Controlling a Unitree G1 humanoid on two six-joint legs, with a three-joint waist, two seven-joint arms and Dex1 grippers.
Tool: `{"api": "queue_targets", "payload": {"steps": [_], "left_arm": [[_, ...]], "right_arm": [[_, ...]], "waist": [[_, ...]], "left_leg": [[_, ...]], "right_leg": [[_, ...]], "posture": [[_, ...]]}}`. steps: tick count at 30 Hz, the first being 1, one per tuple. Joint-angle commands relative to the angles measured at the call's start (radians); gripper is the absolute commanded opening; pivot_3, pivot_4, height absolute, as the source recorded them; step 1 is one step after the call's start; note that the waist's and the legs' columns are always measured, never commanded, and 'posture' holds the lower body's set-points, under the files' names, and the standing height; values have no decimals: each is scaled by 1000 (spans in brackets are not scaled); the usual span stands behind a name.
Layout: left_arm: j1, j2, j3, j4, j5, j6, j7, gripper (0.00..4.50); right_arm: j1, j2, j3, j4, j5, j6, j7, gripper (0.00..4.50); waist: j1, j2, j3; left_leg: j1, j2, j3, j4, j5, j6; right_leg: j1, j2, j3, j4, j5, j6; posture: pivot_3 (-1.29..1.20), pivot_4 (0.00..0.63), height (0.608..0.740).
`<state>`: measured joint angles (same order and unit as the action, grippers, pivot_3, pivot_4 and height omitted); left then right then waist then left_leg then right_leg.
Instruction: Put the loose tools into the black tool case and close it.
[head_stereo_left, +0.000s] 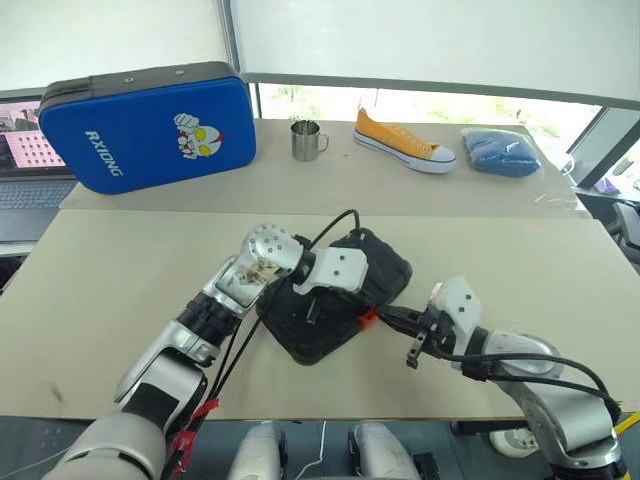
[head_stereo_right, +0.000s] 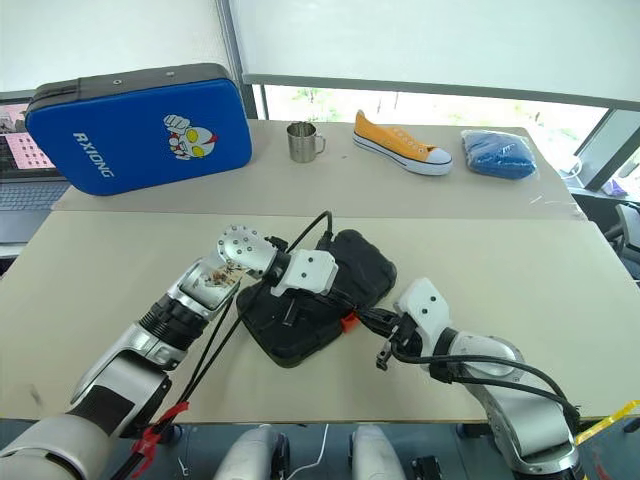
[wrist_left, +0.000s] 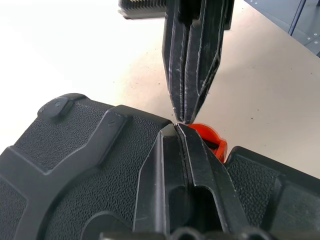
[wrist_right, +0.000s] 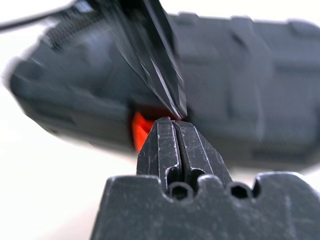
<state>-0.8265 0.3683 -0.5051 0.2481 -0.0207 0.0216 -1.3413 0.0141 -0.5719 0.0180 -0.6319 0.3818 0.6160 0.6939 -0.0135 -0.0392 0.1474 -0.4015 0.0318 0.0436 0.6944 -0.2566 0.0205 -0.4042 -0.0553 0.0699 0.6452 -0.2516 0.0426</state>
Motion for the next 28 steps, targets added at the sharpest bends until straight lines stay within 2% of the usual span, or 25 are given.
{"api": "queue_targets", "payload": {"steps": [1, 5, 9, 10, 12, 15, 17, 18, 21, 22, 23, 28], "left_arm": [[13, 10, -35, 51, 52, -5, -6, 22], [2, 22, 4, 61, 41, 5, 18, 22], [9, 113, 100, 35, -13, 74, 0, 22], [19, 155, 133, 13, -46, 116, -25, 420], [49, 247, 199, -41, -111, 190, -74, 766], [123, 405, 308, -147, -208, 314, -131, 1838], [190, 515, 396, -216, -274, 380, -167, 2393], [234, 578, 454, -257, -313, 426, -183, 2887], [377, 742, 617, -371, -420, 559, -222, 3959], [426, 775, 660, -399, -440, 583, -228, 4167], [483, 794, 720, -424, -452, 598, -220, 4500], [598, 788, 871, -497, -519, 634, -141, 4500]], "right_arm": [[4, -25, -29, -39, 19, -11, 3, 0], [19, -93, -97, -67, 58, 3, 42, 0], [44, -214, -221, -71, 146, 20, 156, 0], [53, -253, -258, -64, 173, 22, 201, 467], [70, -326, -338, -50, 251, 47, 295, 821], [100, -426, -457, -12, 339, 68, 437, 1800], [117, -481, -524, 30, 370, 75, 520, 2366], [122, -508, -559, 62, 386, 83, 565, 2834], [126, -575, -631, 143, 437, 119, 668, 3840], [126, -588, -641, 162, 444, 124, 689, 4061], [120, -604, -641, 183, 444, 129, 705, 4484], [77, -626, -606, 240, 438, 105, 734, 4484]], "waist": [[1, 0, 0], [1, 0, 0], [-3, 0, 0], [-7, 0, 0], [-13, 1, 1], [-17, 2, 2], [-16, 2, 3], [-14, 1, 4], [-5, 0, 6], [-1, 0, 6], [2, 0, 6], [19, 1, 7]], "left_leg": [[0, 0, 0, 0, 0, 0], [0, 0, 0, 0, 0, 0], [0, 0, 0, 0, 0, 0], [0, 0, 0, 0, 0, 0], [0, 1, 0, -1, 0, 0], [1, 2, -1, -2, 0, 0], [0, 2, -1, -2, 0, 0], [-1, 3, -1, -2, 0, 0], [-2, 3, -1, -2, 0, 0], [-2, 2, -1, -2, 0, 0], [-2, 2, -1, -2, 0, 0], [-1, 2, 0, -1, 0, 0]], "right_leg": [[0, 0, 0, 0, 0, 0], [0, -1, 0, 0, 0, 0], [0, -1, 0, 0, 0, 0], [0, -1, 0, 0, 0, 0], [-1, 0, 0, 0, 0, 0], [-1, 0, 0, 0, -1, -1], [-2, 0, 0, 0, -1, -1], [-2, -1, -1, 0, -1, -1], [-3, -3, -2, -1, -1, 0], [-2, -4, -2, -1, -1, 0], [-2, -5, -2, -2, -1, 1], [-1, -6, -3, -3, -2, 2]], "posture": [[0, 150, 739], [0, 150, 739], [0, 150, 739], [0, 150, 739], [0, 150, 739], [0, 150, 739], [0, 150, 739], [0, 150, 739], [0, 150, 739], [0, 150, 739], [0, 150, 739], [0, 150, 739]]}}
